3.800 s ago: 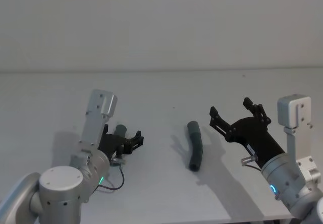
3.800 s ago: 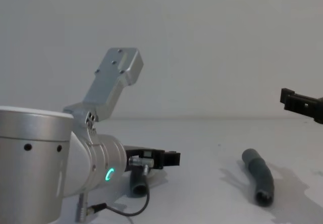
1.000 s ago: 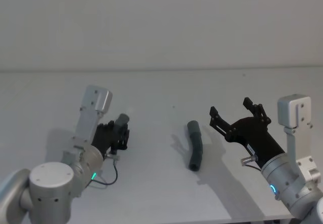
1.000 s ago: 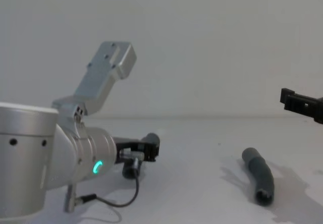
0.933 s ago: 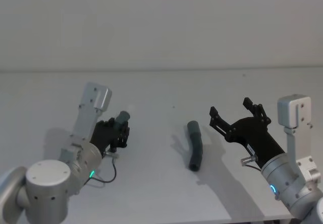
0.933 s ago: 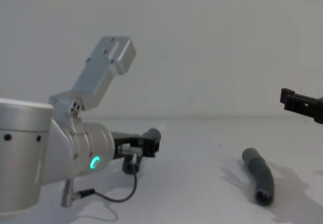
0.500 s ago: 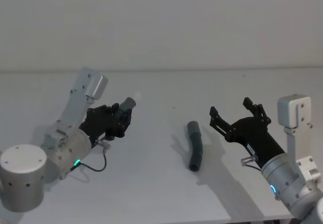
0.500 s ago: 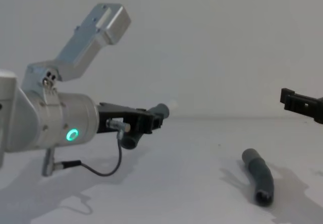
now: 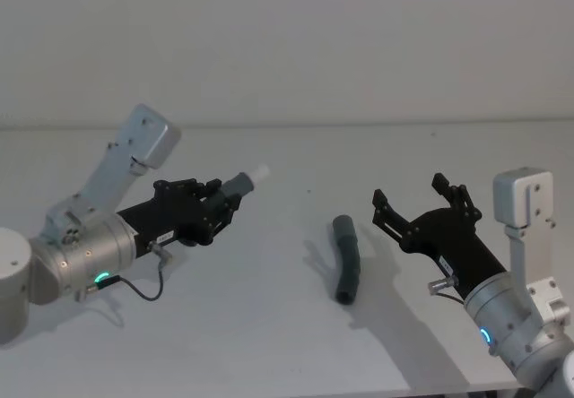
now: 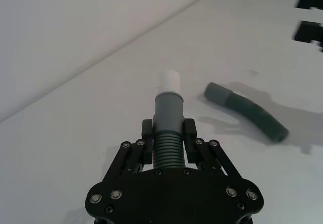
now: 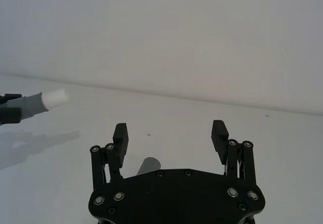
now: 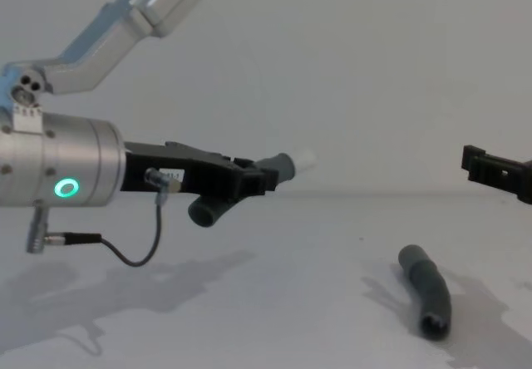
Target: Use both hands to pick up one end of the pipe from the table, align the ends, and insert them.
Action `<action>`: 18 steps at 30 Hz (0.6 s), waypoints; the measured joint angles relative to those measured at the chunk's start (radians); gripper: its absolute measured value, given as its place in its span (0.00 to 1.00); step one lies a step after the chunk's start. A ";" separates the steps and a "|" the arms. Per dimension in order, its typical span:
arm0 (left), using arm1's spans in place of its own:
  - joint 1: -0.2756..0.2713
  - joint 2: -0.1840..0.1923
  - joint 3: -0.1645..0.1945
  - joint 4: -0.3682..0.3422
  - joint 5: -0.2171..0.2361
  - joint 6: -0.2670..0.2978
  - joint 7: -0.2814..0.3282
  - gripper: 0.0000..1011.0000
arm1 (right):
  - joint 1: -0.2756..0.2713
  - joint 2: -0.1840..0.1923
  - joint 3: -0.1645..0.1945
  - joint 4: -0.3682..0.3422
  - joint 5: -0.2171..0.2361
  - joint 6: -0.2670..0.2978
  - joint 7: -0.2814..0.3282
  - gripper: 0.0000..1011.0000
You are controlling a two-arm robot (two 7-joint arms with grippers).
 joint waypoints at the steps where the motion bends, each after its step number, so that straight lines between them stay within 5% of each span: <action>1: -0.004 0.008 0.001 0.000 -0.004 -0.001 -0.012 0.32 | 0.000 0.000 0.000 0.000 0.000 0.000 0.000 0.99; 18: -0.085 0.150 0.039 0.024 -0.091 -0.033 -0.330 0.32 | 0.000 0.000 0.000 0.000 0.000 0.000 0.000 0.99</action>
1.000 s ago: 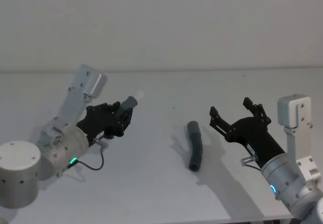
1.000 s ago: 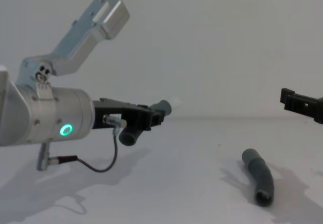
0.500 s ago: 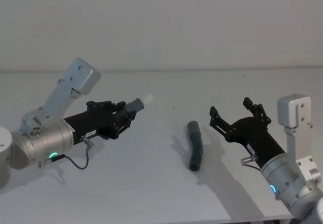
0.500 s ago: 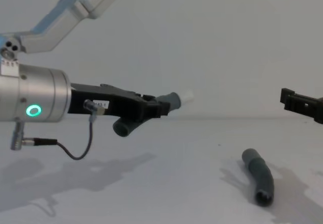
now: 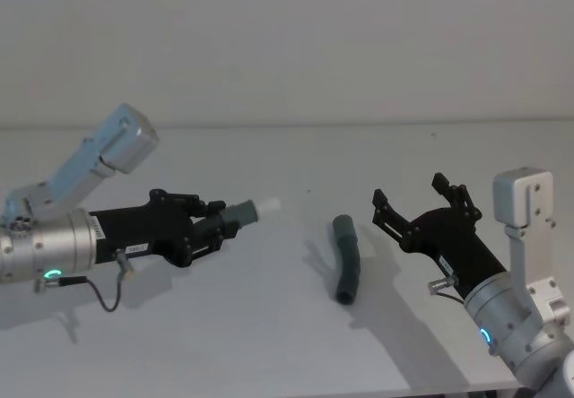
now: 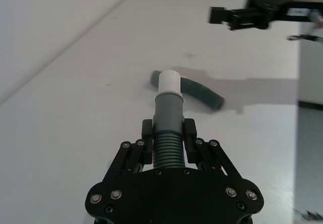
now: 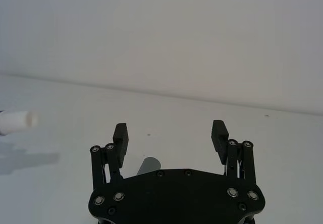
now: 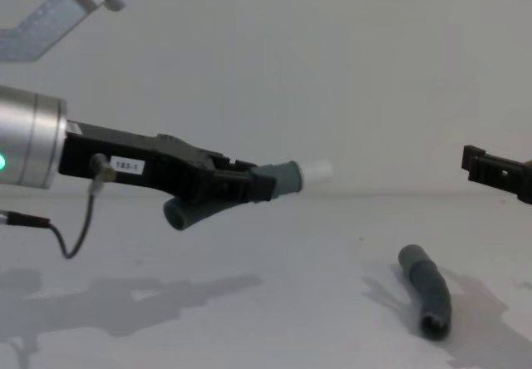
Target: Use both hands to pick up one end of the pipe from the table, align the ends, and insert them.
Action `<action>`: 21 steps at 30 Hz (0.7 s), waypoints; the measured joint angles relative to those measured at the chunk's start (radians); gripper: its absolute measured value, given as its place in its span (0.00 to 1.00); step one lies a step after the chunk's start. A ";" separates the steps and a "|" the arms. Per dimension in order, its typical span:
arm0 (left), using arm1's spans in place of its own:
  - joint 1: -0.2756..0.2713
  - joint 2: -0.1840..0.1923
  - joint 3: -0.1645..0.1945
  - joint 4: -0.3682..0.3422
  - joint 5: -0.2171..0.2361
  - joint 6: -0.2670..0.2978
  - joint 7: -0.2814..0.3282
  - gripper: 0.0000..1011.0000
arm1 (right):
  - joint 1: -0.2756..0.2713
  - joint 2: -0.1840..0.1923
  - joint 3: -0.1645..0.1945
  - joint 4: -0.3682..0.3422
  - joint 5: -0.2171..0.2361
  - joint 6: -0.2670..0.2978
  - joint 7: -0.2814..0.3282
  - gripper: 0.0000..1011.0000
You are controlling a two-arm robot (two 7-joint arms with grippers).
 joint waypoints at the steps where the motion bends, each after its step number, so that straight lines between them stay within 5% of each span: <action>1: -0.003 0.006 0.002 0.002 -0.003 -0.001 -0.013 0.32 | 0.000 0.000 0.000 0.000 0.000 0.000 0.000 0.99; 16: -0.076 0.113 0.046 0.057 -0.070 -0.050 -0.307 0.32 | 0.000 0.000 0.000 0.000 0.000 0.000 0.000 0.99; 21: -0.090 0.132 0.055 0.072 -0.082 -0.065 -0.362 0.32 | 0.000 0.000 0.000 0.000 0.000 0.000 0.000 0.99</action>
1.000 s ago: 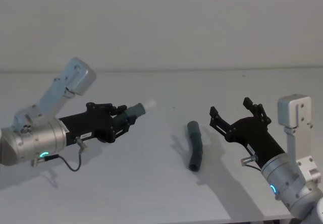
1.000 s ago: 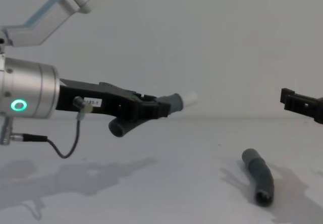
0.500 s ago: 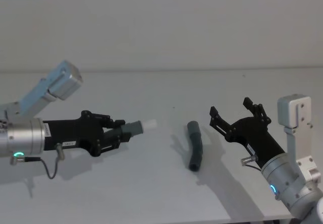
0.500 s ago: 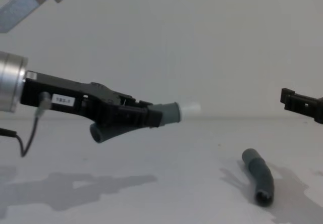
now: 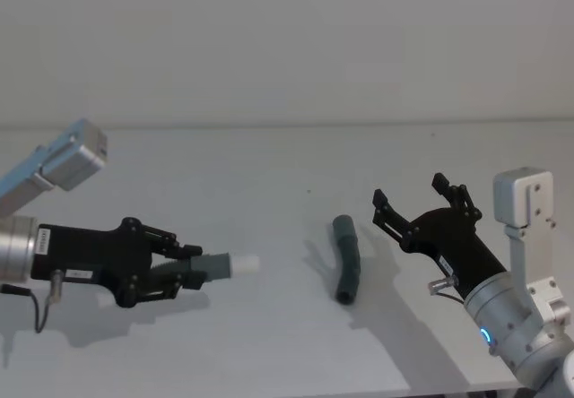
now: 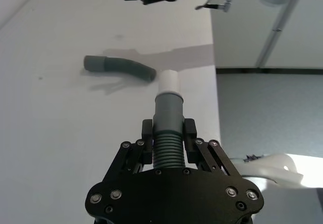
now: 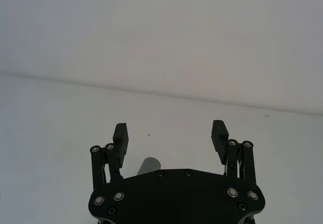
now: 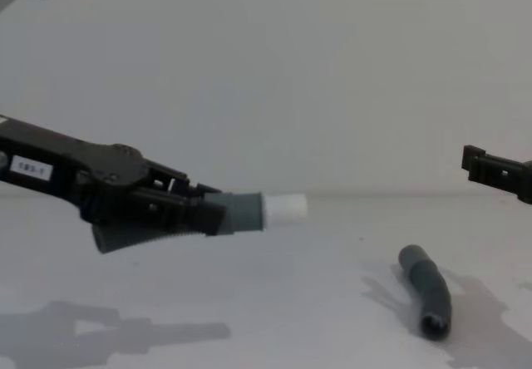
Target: Use both hands to pick up one end of the pipe from the table, align the ends, and insert them.
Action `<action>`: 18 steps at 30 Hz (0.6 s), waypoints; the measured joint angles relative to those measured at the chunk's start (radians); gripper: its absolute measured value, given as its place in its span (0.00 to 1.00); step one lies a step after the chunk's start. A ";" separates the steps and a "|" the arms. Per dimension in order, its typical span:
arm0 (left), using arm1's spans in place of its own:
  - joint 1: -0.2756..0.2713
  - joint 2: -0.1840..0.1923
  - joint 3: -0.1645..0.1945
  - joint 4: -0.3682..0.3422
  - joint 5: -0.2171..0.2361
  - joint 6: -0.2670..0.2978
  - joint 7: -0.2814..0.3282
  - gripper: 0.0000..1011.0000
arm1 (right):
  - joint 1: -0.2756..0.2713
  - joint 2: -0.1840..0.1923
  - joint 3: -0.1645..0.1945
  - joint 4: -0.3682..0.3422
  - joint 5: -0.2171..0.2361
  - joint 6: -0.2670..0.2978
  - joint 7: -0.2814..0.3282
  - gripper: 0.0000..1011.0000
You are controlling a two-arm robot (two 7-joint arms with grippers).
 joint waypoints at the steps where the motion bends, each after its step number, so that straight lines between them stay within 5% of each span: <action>1: -0.004 0.007 0.003 0.006 -0.004 -0.004 -0.015 0.32 | 0.000 0.000 0.000 0.000 0.000 0.000 0.000 0.99; 18: -0.011 0.030 0.007 0.051 -0.032 -0.046 -0.052 0.32 | 0.000 0.000 0.000 0.000 0.000 0.000 0.000 0.99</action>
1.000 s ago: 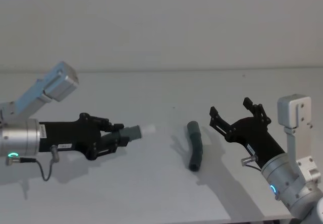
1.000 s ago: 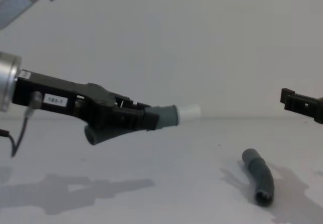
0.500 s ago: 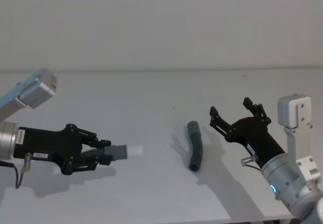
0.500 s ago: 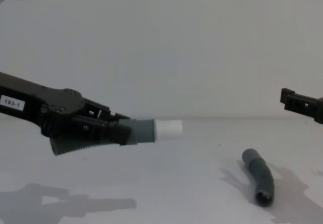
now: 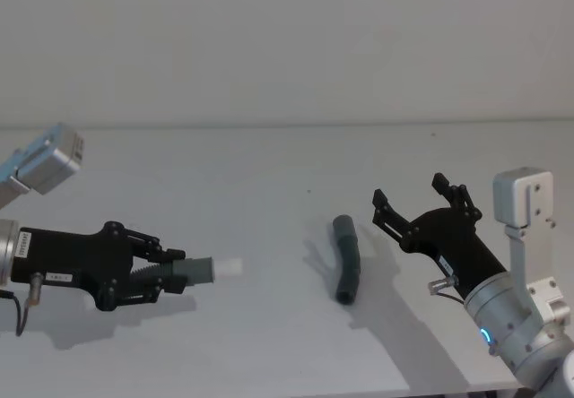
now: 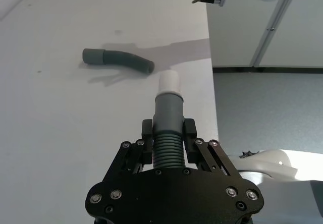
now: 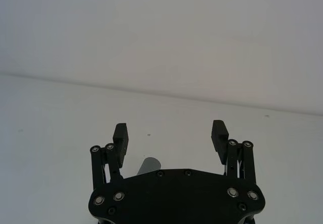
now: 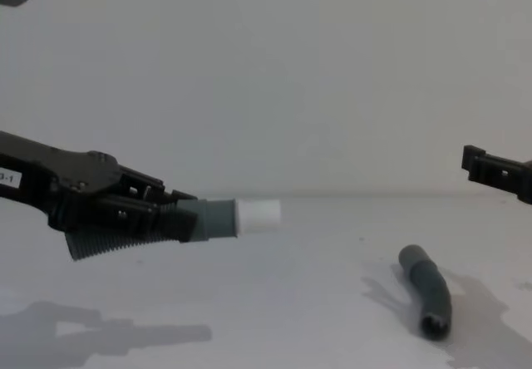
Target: Use both hands to pick up one end of the pipe from the table, align the ends, and insert them.
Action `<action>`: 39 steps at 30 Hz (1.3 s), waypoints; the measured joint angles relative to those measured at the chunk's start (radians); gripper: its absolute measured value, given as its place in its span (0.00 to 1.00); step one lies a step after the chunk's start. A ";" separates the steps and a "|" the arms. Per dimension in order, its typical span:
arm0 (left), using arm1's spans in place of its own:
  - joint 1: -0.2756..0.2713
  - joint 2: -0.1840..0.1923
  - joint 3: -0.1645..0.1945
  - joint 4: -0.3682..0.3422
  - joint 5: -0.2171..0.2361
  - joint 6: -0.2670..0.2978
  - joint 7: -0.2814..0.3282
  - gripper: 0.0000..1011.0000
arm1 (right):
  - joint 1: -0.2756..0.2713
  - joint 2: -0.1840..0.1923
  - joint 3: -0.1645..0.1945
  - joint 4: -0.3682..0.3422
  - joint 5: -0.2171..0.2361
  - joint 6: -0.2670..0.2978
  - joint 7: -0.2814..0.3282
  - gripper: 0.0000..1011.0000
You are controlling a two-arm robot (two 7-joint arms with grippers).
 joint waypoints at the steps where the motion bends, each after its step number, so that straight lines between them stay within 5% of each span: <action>1: 0.000 -0.001 0.000 0.003 -0.001 -0.002 0.002 0.32 | 0.000 0.000 0.000 0.000 0.000 0.000 0.000 0.99; 20: -0.008 -0.023 0.012 0.048 -0.007 -0.032 0.024 0.32 | 0.000 -0.002 -0.001 -0.003 -0.001 0.012 0.000 0.99; 39: -0.011 -0.028 0.016 0.059 -0.009 -0.039 0.028 0.32 | 0.034 -0.018 -0.088 -0.043 -0.088 0.212 -0.047 0.99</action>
